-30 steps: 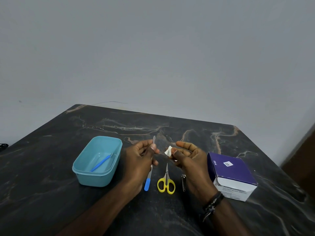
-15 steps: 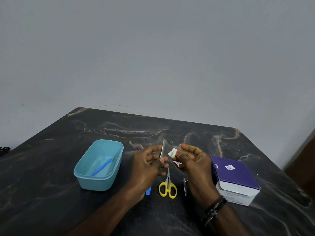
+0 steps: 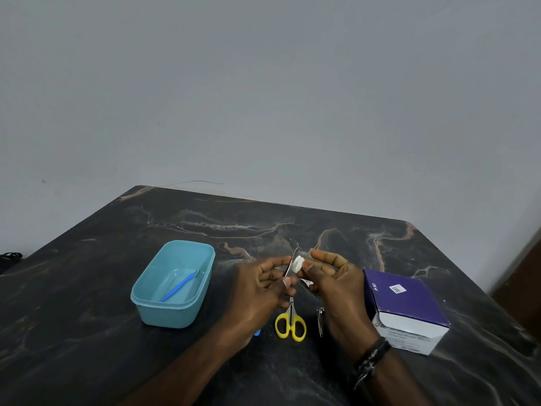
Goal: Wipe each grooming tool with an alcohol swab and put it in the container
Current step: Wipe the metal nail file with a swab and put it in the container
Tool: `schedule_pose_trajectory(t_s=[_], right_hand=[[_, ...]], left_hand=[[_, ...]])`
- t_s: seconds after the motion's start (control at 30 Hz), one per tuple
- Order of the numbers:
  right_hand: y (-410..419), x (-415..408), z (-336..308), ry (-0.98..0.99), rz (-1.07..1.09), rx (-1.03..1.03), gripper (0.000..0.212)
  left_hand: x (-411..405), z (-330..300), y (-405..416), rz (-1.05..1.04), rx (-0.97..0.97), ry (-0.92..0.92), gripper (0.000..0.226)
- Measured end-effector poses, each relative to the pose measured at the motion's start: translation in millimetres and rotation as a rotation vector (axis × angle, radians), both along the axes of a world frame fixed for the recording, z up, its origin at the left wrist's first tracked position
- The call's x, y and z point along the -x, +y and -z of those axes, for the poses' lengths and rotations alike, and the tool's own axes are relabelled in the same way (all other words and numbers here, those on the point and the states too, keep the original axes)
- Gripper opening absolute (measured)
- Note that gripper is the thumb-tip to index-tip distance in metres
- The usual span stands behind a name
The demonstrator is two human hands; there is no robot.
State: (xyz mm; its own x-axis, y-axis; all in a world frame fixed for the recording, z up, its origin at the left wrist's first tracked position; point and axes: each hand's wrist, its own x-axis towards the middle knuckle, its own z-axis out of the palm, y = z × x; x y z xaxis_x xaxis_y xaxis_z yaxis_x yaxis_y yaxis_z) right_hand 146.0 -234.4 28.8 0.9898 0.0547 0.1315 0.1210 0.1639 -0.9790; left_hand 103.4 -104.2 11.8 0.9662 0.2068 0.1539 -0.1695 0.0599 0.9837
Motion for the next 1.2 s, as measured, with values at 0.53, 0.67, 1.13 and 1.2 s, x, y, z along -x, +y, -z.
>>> schedule_pose_trajectory(t_s=[0.53,0.67,1.13,1.2], right_hand=[[0.8,4.3,-1.5,0.020,-0.131,0.049,0.024],[1.0,5.2,-2.9,0.038,-0.177,0.035,0.031],[0.2,4.2,-3.4,0.095,-0.181,-0.002,0.042],[-0.3,3.4,-4.4,0.073,-0.159,-0.010,0.043]], left_hand=[[0.7,2.1,-1.2,0.020,-0.002,0.007,0.058],[0.9,3.3,-0.3,0.027,-0.018,0.016,0.061],[0.7,4.6,-2.3,0.020,-0.019,0.000,0.062],[0.7,3.8,-3.1,0.033,-0.020,-0.011,0.063]])
